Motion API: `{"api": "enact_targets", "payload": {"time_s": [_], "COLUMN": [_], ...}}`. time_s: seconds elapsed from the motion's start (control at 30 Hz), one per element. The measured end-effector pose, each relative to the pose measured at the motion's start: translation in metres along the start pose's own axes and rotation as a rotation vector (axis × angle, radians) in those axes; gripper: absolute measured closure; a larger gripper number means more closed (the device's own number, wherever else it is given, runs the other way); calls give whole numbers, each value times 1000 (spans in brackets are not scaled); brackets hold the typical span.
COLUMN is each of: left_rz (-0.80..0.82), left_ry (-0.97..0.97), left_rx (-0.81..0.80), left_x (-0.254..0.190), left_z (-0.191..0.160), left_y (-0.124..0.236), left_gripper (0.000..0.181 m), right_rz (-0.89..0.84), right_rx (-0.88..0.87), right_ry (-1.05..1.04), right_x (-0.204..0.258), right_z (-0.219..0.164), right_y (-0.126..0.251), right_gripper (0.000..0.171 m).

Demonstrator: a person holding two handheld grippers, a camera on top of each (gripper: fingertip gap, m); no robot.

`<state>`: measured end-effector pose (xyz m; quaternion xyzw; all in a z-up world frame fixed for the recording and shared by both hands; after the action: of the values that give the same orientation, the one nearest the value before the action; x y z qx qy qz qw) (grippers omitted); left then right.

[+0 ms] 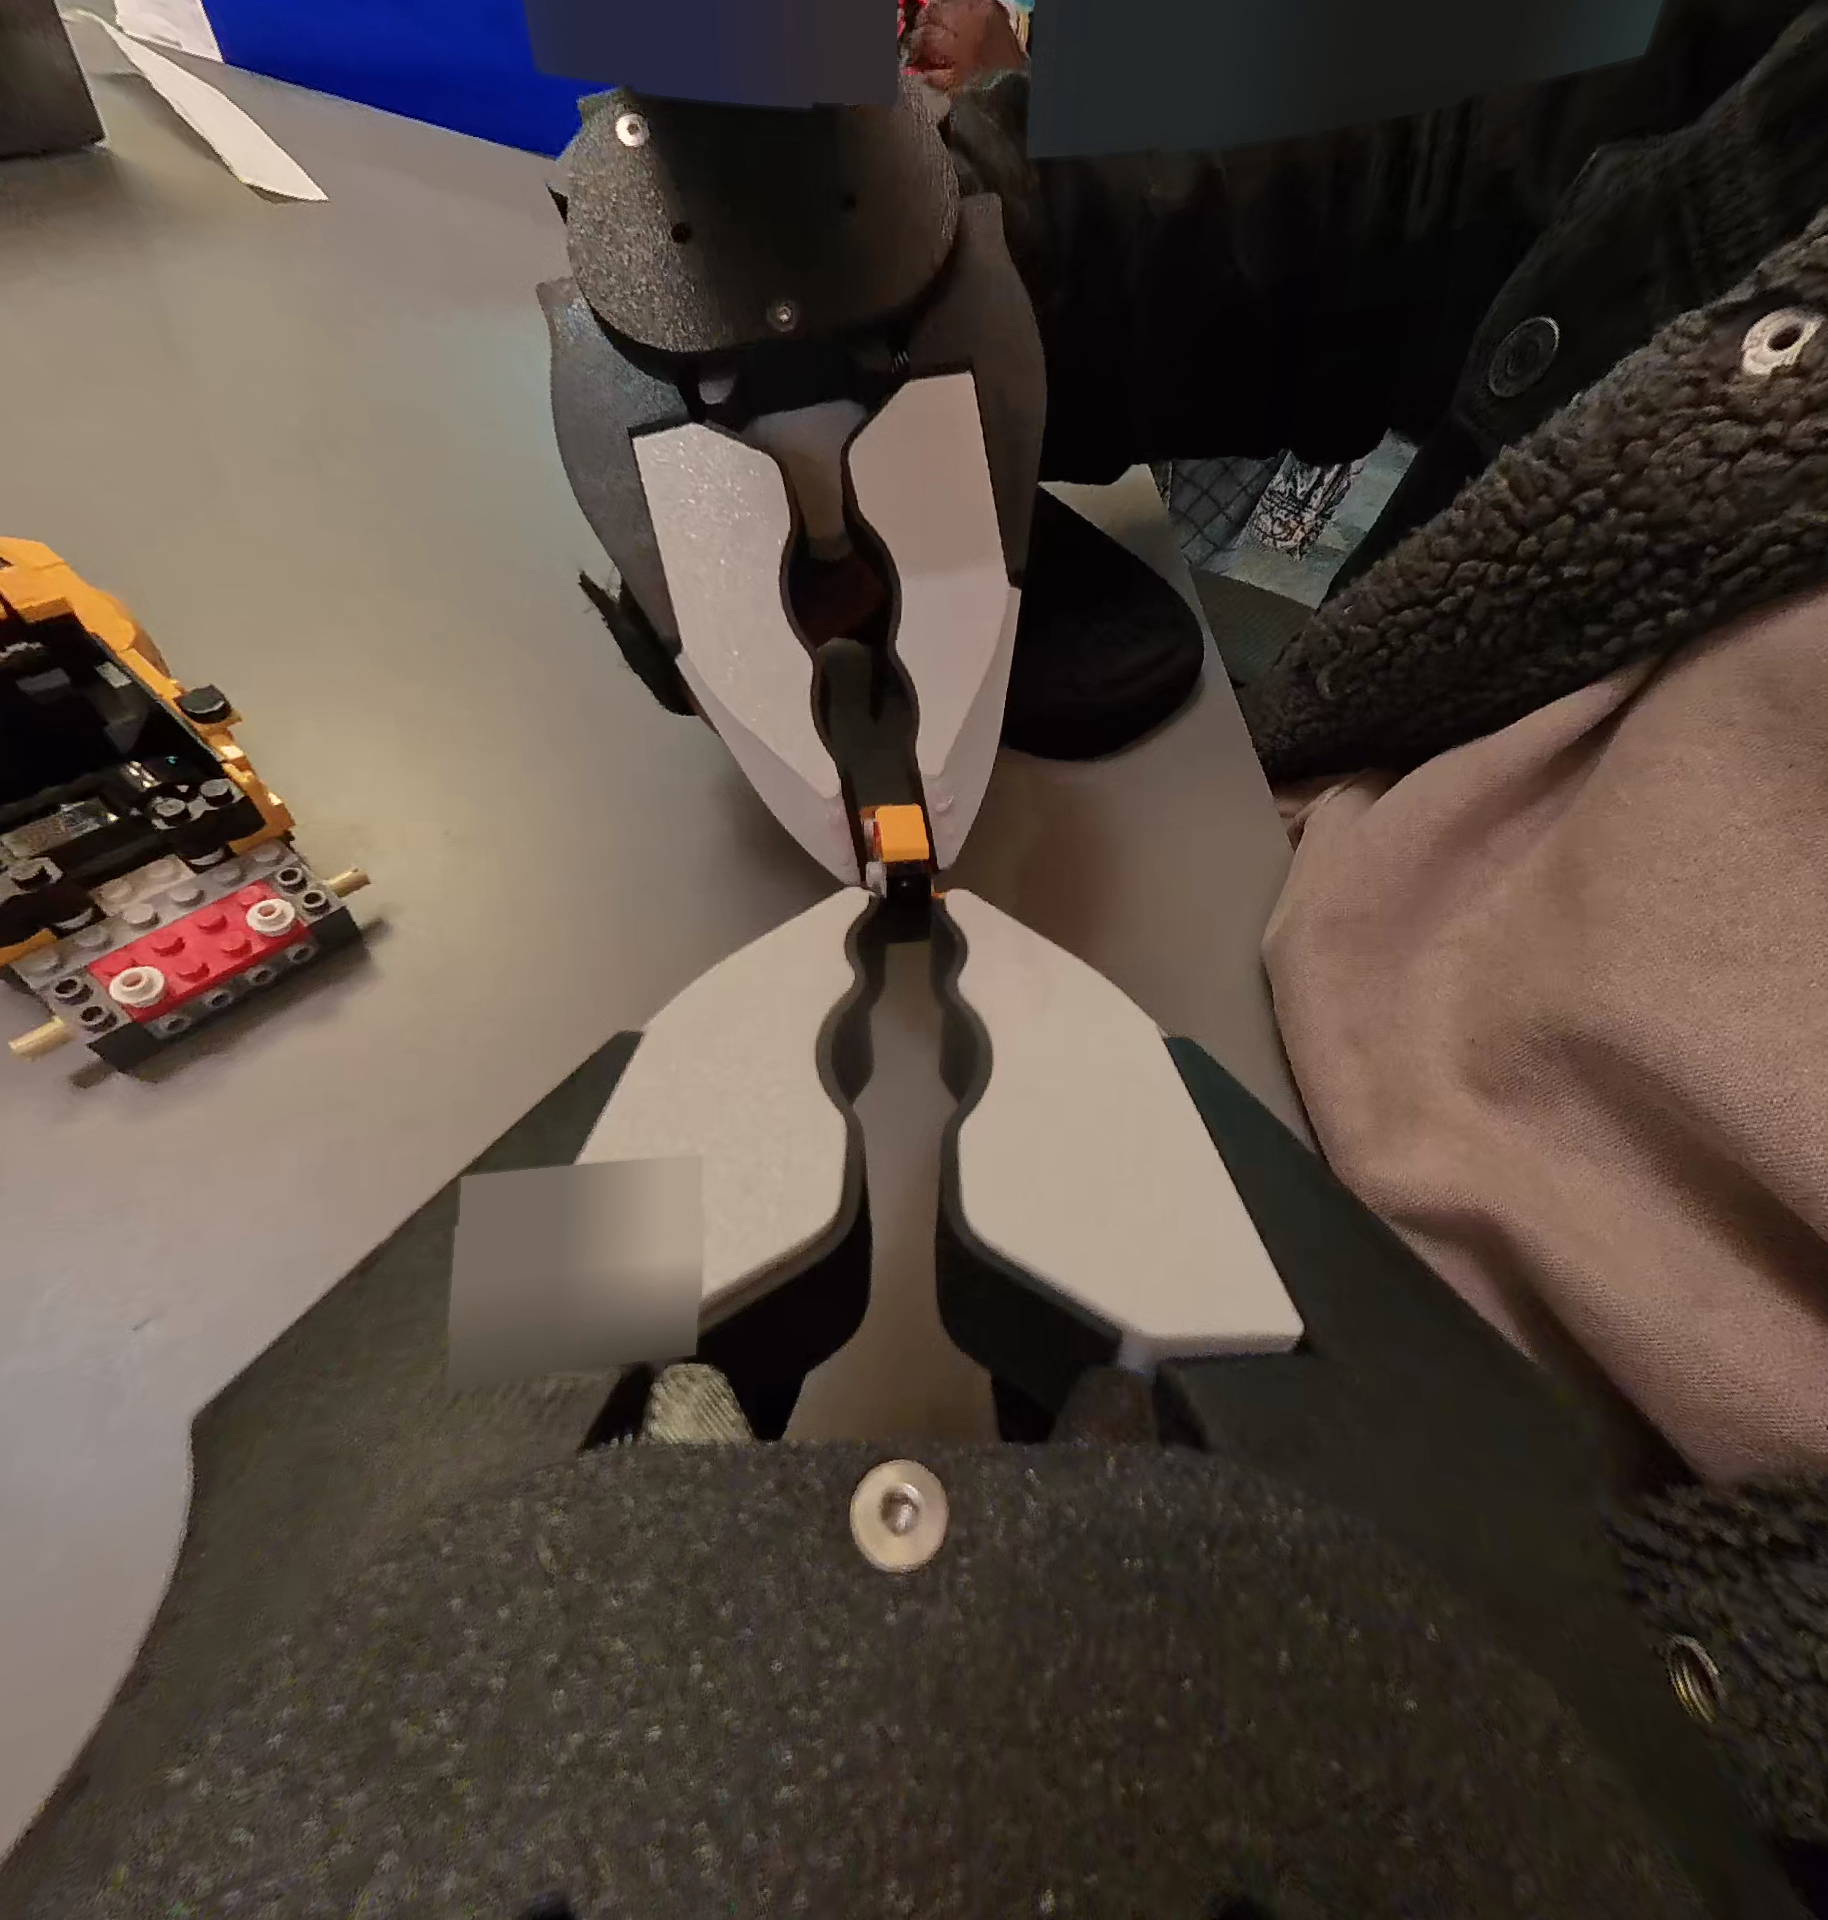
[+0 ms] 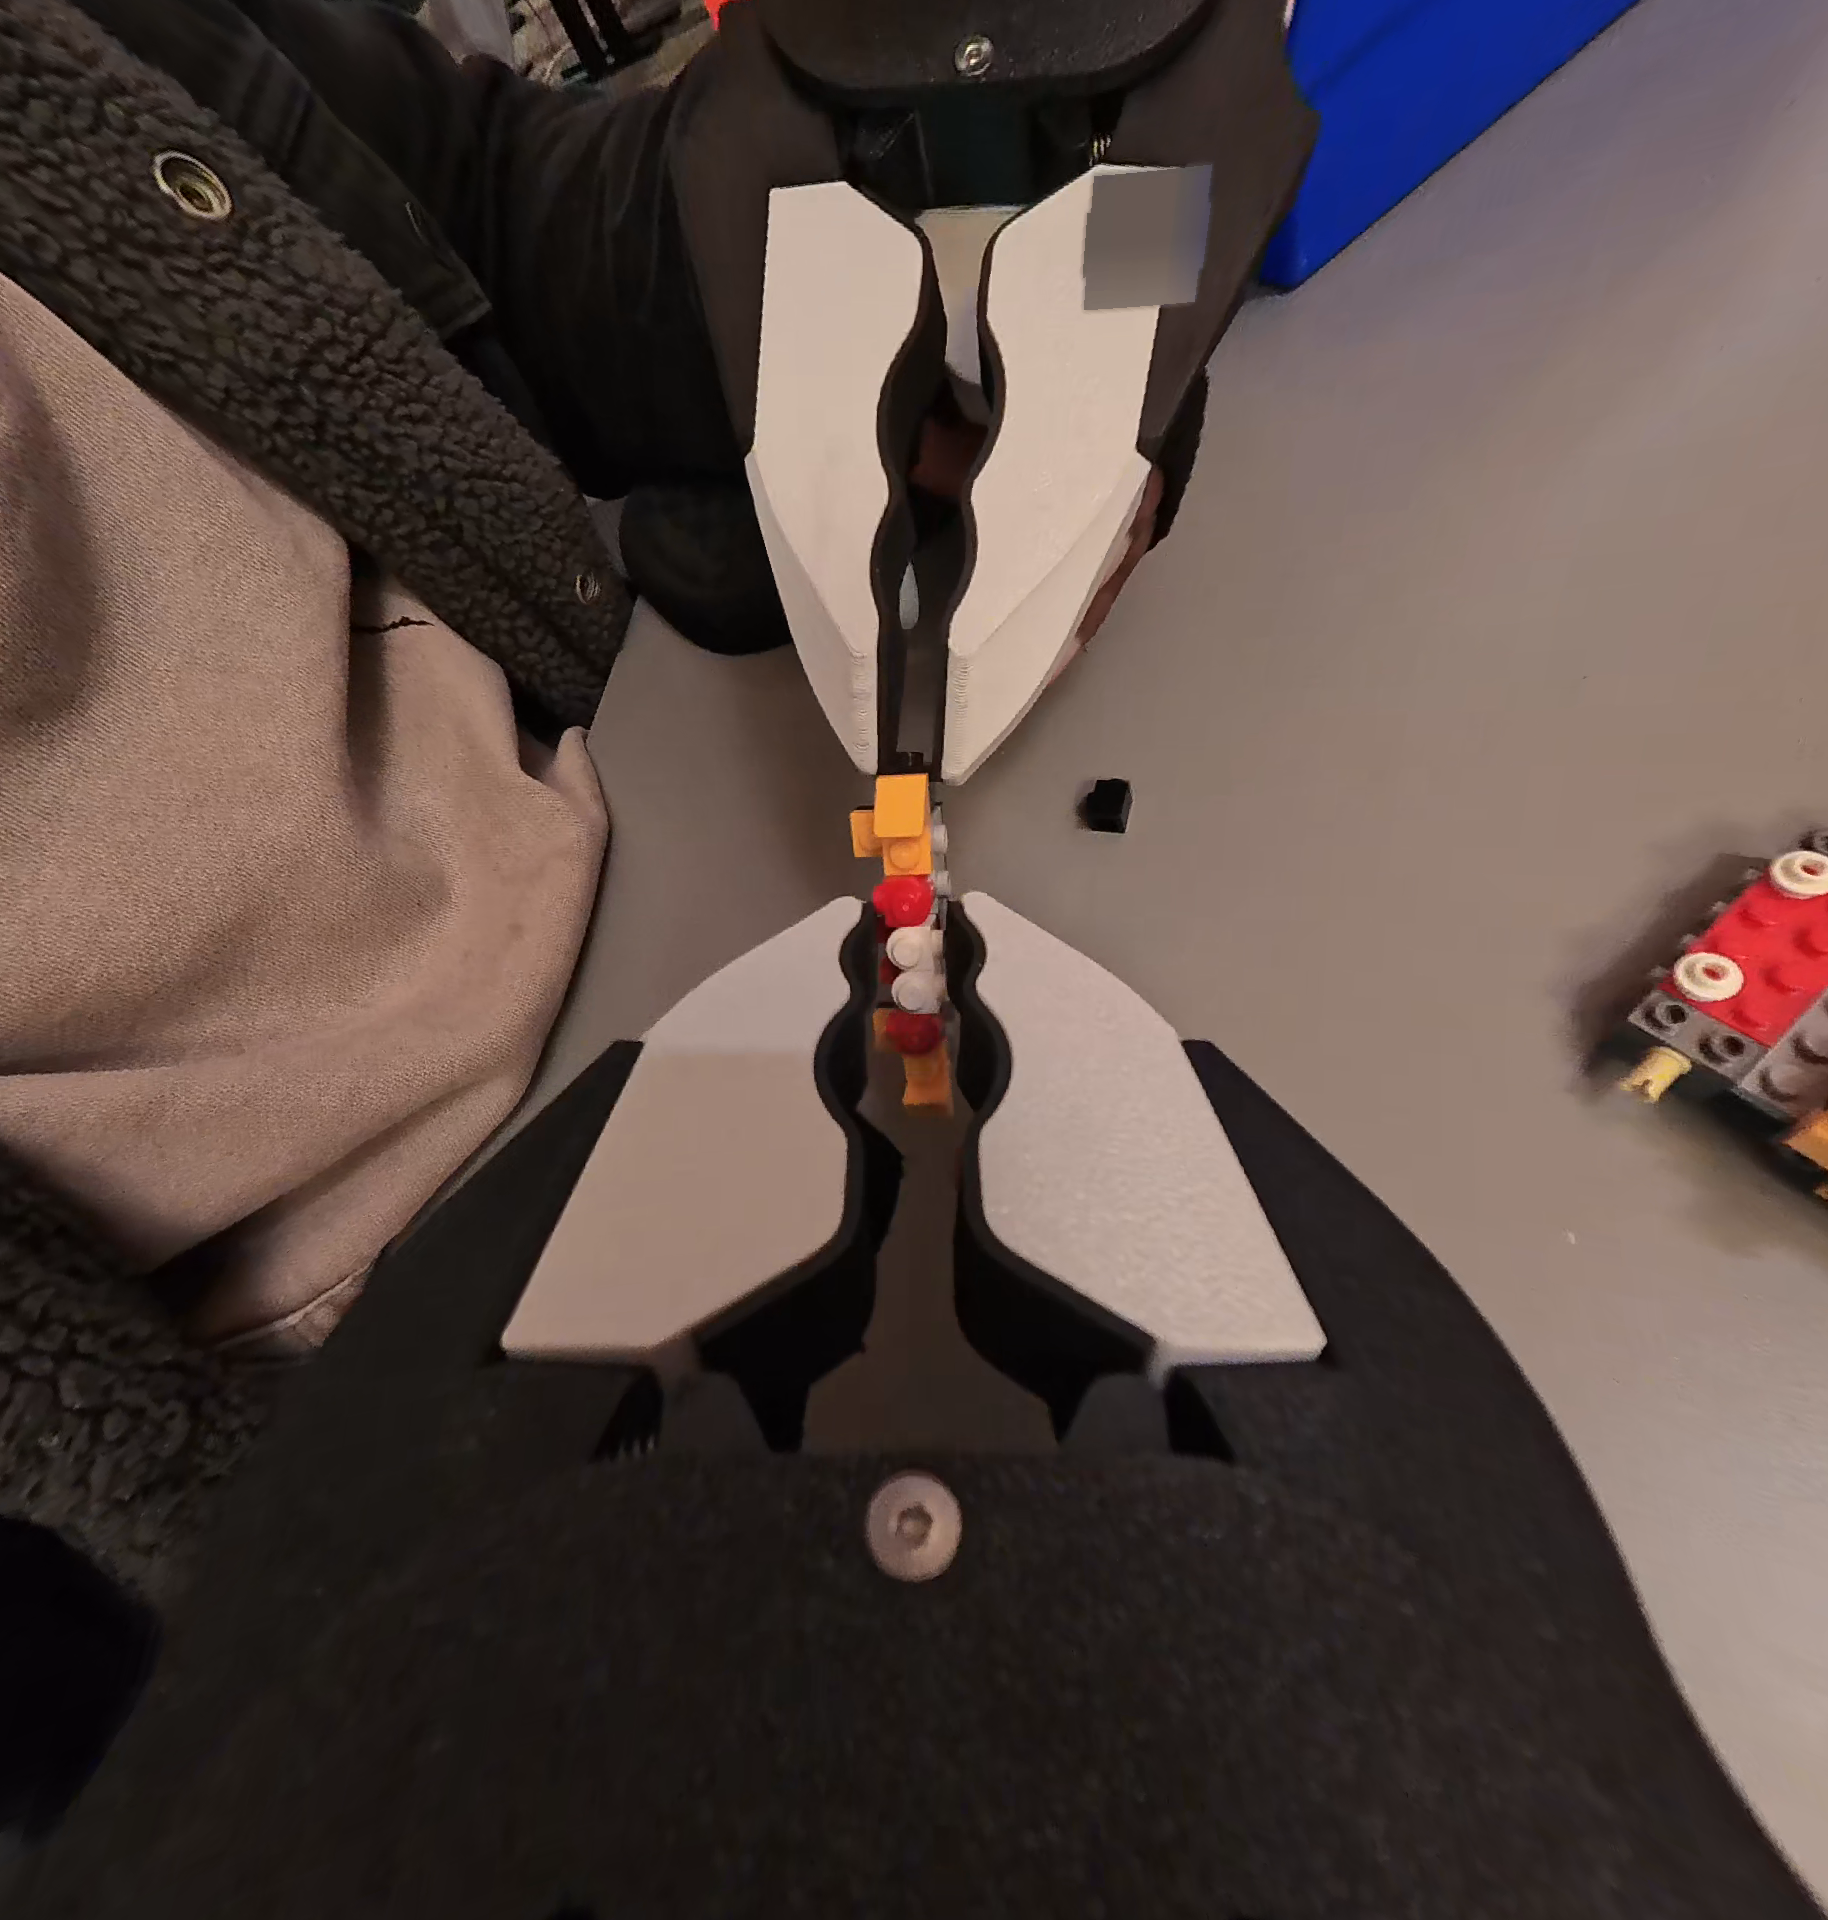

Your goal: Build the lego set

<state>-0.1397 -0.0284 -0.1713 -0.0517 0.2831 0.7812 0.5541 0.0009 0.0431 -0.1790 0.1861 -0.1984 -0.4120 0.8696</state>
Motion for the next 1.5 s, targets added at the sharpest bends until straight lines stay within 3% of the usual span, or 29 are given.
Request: {"api": "enact_targets", "payload": {"time_s": [0.43, 0.8, 1.07, 1.3, 1.5], "left_rz": [83, 72, 67, 54, 53], "left_ry": [-135, -138, -149, -147, -129], "left_rx": [136, 184, 221, 219, 210], "left_x": [-14, -15, -14, -15, -14], "left_z": [2, 2, -1, -4, -9], "left_y": [-7, -9, -8, -9, -13], "left_gripper": [174, 174, 174, 174, 174], "right_rz": [-88, -129, -121, -60, -83], "right_rx": [68, 117, 111, 205, 220], "right_ry": [134, 261, 264, 236, 220], "right_x": [10, 18, 22, 21, 21], "right_z": [-7, -11, -12, -5, -6], "right_y": [-10, -8, -10, -11, -10], "right_gripper": [160, 160, 160, 160, 152]}}
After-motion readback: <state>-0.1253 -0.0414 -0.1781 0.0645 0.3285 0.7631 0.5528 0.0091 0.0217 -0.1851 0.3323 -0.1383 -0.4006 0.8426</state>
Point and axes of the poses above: each gripper's, where its closed fingertips meet, y back along the fingers, z out of its top, x = y × z across the jaws, the point moved 9 cm from there along y, back along the fingers, and after that the axes turned 10 degrees about y, right-handed, at the moved point
